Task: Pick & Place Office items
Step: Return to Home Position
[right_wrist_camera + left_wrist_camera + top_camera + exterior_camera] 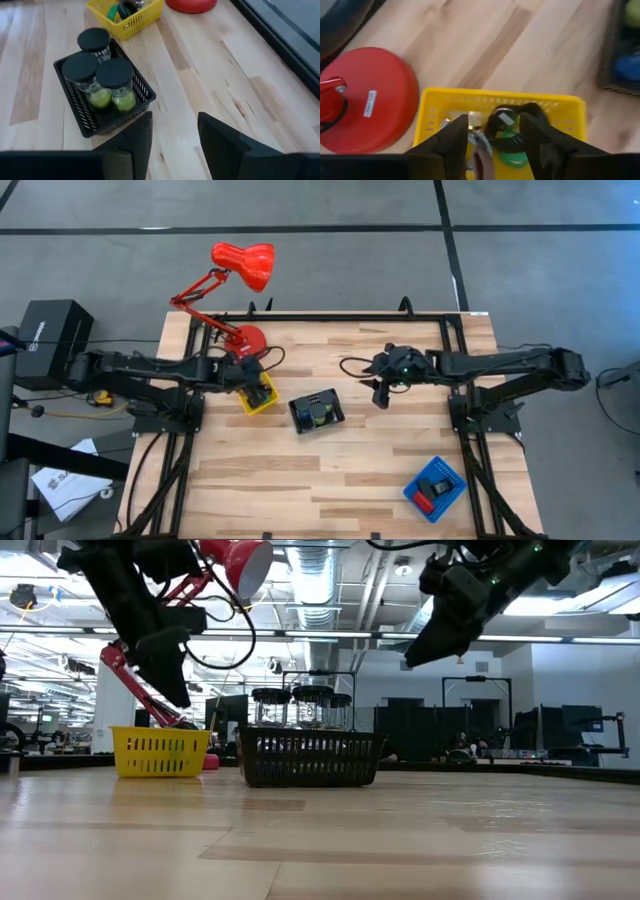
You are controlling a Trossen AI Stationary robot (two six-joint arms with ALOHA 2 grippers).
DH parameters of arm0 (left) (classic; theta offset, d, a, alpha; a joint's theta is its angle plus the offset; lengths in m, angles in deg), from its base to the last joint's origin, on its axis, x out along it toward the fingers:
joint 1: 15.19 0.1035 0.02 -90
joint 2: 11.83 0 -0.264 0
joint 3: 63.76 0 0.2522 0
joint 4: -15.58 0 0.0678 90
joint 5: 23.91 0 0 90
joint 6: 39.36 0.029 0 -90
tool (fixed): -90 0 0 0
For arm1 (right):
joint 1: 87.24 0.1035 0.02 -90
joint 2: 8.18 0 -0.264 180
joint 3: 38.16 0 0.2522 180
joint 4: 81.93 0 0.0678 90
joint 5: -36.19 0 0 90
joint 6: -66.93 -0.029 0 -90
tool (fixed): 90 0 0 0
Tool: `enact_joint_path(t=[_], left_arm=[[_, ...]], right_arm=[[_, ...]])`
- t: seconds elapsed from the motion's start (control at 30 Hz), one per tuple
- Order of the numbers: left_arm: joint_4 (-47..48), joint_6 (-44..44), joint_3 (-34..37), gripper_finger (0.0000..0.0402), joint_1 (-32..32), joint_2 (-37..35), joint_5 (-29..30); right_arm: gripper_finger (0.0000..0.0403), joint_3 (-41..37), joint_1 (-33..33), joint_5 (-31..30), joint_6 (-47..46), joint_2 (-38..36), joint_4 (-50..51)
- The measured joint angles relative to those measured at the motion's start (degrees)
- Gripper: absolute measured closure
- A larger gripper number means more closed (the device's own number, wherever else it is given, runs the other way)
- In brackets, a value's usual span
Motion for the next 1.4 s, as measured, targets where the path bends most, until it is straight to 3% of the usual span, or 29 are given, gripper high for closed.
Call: enact_joint_path(t=[0.17, 0.4, 0.57, 0.73, 0.9, 1.17, 1.4], left_arm=[[0.3, 0.8, -1.7, 0.0245, 0.0, -5.7, -1.0], [0.3, 11.6, -2.4, 0.0342, -0.1, -20.6, -1.1], [-0.1, 17.8, -0.1, 0.0396, -0.1, -33.1, -1.4], [-10.5, 19.4, 9.8, 0.0396, -0.1, -46.1, -5.8], [-21.7, 19.6, 19.0, 0.0399, -0.1, -54.6, -14.5], [-31.6, 24.0, 26.9, 0.0400, -0.1, -63.0, -15.4], [-38.2, 25.1, 32.8, 0.0400, -0.1, -63.0, -15.2]], right_arm=[[0.0265, 0.0, -0.1, 0.0, 1.8, -2.2, -0.1], [0.0304, 0.0, -0.9, 0.0, 11.8, -9.2, 0.0], [0.0346, -0.8, -2.3, 0.7, 11.0, -17.1, 0.4], [0.0396, -9.5, -2.4, 7.2, 13.0, -24.1, -8.7], [0.0391, -14.7, -3.0, 7.1, 7.8, -30.9, -10.4], [0.0401, -24.0, -2.0, 7.4, 7.0, -44.6, -12.6], [0.0402, -33.8, -2.0, 4.5, 4.8, -57.4, -13.2]])
